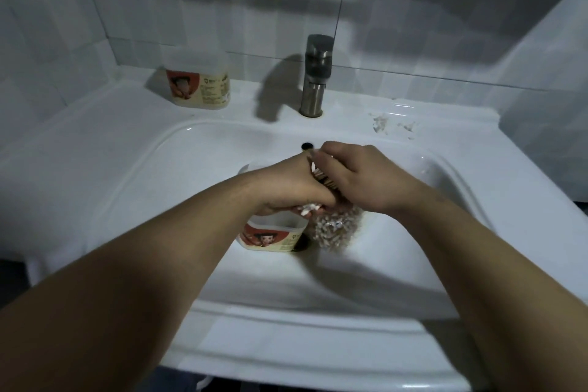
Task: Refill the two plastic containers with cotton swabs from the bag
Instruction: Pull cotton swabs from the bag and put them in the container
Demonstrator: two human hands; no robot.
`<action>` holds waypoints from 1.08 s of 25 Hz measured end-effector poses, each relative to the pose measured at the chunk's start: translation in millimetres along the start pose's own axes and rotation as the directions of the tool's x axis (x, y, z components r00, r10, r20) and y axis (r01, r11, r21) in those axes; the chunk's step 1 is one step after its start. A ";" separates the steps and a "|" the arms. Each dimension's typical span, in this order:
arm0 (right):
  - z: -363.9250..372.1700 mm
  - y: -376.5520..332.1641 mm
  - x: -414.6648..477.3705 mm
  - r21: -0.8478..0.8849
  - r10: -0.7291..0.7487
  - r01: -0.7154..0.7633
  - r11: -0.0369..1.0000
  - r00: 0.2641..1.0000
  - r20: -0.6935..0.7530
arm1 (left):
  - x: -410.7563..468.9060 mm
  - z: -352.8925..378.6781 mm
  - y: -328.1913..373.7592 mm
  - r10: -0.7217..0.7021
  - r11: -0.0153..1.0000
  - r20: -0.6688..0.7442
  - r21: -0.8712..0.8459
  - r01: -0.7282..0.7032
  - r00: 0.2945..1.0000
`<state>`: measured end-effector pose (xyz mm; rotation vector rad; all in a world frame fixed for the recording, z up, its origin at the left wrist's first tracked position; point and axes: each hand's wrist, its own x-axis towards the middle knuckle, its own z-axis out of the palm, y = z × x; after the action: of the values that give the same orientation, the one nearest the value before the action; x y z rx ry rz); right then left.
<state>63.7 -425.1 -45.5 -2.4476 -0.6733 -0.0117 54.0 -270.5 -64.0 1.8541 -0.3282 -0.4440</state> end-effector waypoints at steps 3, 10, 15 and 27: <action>-0.1 0.7 -3.7 0.097 0.002 0.003 0.995 0.999 -0.043 | 1.2 1.2 -0.6 0.011 1.000 0.005 -0.004 -0.011 1.000; 1.5 -4.2 0.1 0.328 0.117 -0.045 0.944 0.972 -0.204 | -2.3 -6.5 7.3 -0.019 0.986 0.049 -0.163 0.026 0.999; -1.5 -1.2 3.9 0.529 0.289 -0.098 0.843 0.912 -0.291 | -7.9 -12.3 11.4 -0.099 0.839 0.002 -0.537 0.084 0.995; 26.8 -22.0 3.8 0.508 0.355 -0.135 0.851 0.860 -0.366 | 5.0 19.7 17.9 -0.260 0.656 -0.453 -0.731 -0.188 0.853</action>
<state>52.9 -393.3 -55.0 -1.9381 -0.1148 -0.2731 49.3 -295.0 -53.4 1.0613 0.2670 -0.0424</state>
